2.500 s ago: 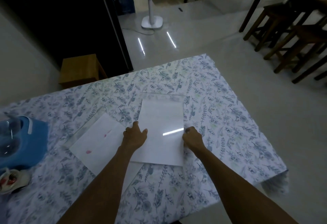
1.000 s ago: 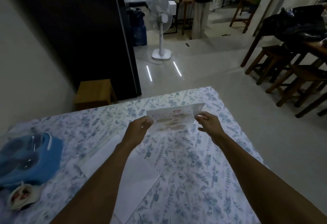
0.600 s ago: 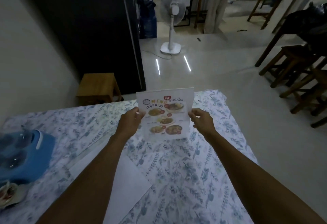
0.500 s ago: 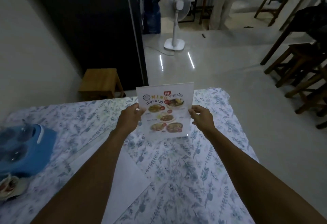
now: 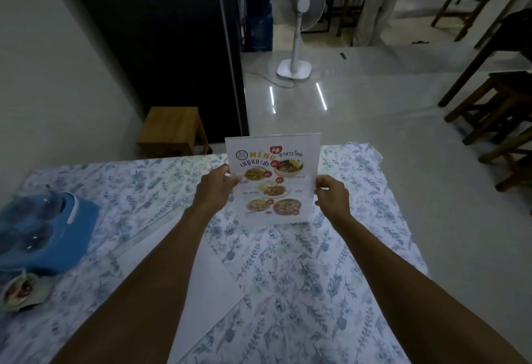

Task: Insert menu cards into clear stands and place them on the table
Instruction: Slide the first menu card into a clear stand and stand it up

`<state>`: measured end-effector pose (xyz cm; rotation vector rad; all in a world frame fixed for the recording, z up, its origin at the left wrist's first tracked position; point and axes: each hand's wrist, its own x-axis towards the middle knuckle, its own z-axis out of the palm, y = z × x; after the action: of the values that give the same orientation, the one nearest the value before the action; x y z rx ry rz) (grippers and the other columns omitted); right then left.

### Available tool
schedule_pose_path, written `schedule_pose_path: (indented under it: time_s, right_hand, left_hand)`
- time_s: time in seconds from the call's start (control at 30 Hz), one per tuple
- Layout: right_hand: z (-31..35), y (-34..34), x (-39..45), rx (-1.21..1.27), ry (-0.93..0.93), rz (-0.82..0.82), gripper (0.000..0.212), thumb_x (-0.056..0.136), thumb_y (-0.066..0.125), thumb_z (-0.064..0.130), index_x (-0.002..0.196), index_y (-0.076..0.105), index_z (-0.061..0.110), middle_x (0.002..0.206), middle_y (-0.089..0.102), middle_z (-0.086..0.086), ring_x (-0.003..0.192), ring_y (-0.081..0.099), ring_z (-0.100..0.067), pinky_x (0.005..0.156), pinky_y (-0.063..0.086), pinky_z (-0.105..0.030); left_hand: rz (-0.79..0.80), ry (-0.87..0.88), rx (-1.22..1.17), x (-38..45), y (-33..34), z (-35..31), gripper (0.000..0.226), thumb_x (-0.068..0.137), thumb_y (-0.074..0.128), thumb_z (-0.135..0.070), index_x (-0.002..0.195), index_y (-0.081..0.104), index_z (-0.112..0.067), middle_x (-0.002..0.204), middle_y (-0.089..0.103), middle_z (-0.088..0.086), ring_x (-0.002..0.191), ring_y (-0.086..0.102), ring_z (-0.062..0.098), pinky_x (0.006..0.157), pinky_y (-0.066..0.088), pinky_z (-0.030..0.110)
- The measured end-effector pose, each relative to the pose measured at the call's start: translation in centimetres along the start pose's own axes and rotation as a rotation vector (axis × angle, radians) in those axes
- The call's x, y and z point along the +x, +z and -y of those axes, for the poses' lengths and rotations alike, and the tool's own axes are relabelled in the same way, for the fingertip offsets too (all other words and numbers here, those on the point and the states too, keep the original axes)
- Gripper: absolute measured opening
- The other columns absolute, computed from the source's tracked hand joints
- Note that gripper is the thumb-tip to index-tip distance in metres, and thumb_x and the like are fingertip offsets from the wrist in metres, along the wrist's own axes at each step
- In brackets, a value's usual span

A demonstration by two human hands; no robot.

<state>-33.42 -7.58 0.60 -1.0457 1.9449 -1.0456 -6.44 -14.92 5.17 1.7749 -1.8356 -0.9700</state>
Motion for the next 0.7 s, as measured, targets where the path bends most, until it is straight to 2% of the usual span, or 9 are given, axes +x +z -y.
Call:
schedule_pose_path:
  time_s: [0.07, 0.17, 0.23, 0.3, 0.4, 0.53, 0.7]
  right_hand:
    - [-0.8, 0.6, -0.3, -0.040, 0.054, -0.023, 0.033, 0.089, 0.051, 0.000, 0.087, 0.070, 0.026, 0.091, 0.070, 0.012, 0.093, 0.070, -0.020, 0.083, 0.061, -0.049]
    - [-1.7, 1.4, -1.0, -0.112, 0.099, -0.016, 0.029, 0.091, 0.047, 0.000, 0.094, 0.071, 0.015, 0.094, 0.073, -0.003, 0.089, 0.070, -0.027, 0.082, 0.060, -0.051]
    - [-1.7, 1.9, -1.4, -0.162, 0.103, 0.007, 0.023, 0.094, 0.049, 0.005, 0.101, 0.071, 0.009, 0.097, 0.074, -0.011, 0.090, 0.070, -0.032, 0.081, 0.059, -0.046]
    - [-1.6, 2.3, -1.7, -0.196, 0.072, 0.005, 0.021, 0.097, 0.053, 0.016, 0.106, 0.069, 0.006, 0.101, 0.074, -0.012, 0.094, 0.069, -0.031, 0.080, 0.055, -0.038]
    - [-1.4, 2.5, -1.5, -0.208, 0.039, -0.017, 0.027, 0.100, 0.053, 0.025, 0.110, 0.068, 0.004, 0.106, 0.073, -0.014, 0.097, 0.068, -0.030, 0.082, 0.053, -0.038]
    - [-1.3, 2.5, -1.3, -0.221, 0.033, -0.029, 0.028, 0.101, 0.052, 0.024, 0.113, 0.067, 0.004, 0.109, 0.073, -0.014, 0.101, 0.069, -0.031, 0.087, 0.056, -0.044]
    - [-1.4, 2.8, -1.7, -0.242, 0.043, -0.046, 0.030, 0.101, 0.051, 0.025, 0.115, 0.066, 0.003, 0.112, 0.073, -0.014, 0.103, 0.068, -0.030, 0.086, 0.052, -0.039]
  left_hand:
    - [0.010, -0.005, 0.006, -0.1, -0.1, -0.2, 0.029, 0.094, 0.064, -0.038, 0.115, 0.066, -0.017, 0.097, 0.073, 0.007, 0.083, 0.071, 0.024, 0.076, 0.059, 0.041]
    - [-0.001, -0.004, 0.019, -0.2, 0.1, -0.4, 0.030, 0.094, 0.064, -0.036, 0.117, 0.066, -0.017, 0.092, 0.071, 0.002, 0.078, 0.069, 0.019, 0.062, 0.051, 0.029]
    - [-0.026, -0.004, 0.028, -0.3, 0.3, -0.6, 0.030, 0.094, 0.064, -0.036, 0.116, 0.065, -0.015, 0.089, 0.070, 0.000, 0.074, 0.067, 0.017, 0.058, 0.047, 0.024]
    - [-0.041, 0.001, 0.036, -0.2, 0.4, -0.5, 0.030, 0.094, 0.065, -0.036, 0.114, 0.066, -0.013, 0.092, 0.073, 0.004, 0.076, 0.068, 0.019, 0.064, 0.052, 0.028]
    - [-0.048, 0.005, 0.039, 0.0, 0.6, -0.3, 0.031, 0.094, 0.065, -0.038, 0.113, 0.066, -0.014, 0.098, 0.076, 0.007, 0.082, 0.071, 0.024, 0.075, 0.058, 0.039]
    - [-0.058, 0.017, 0.079, 0.2, 0.8, -0.2, 0.033, 0.094, 0.062, -0.044, 0.111, 0.065, -0.016, 0.099, 0.074, 0.006, 0.087, 0.070, 0.026, 0.072, 0.055, 0.037]
    - [-0.066, 0.042, 0.090, 0.2, 0.9, 0.2, 0.032, 0.094, 0.063, -0.042, 0.111, 0.064, -0.015, 0.103, 0.073, 0.007, 0.089, 0.068, 0.026, 0.069, 0.051, 0.033]
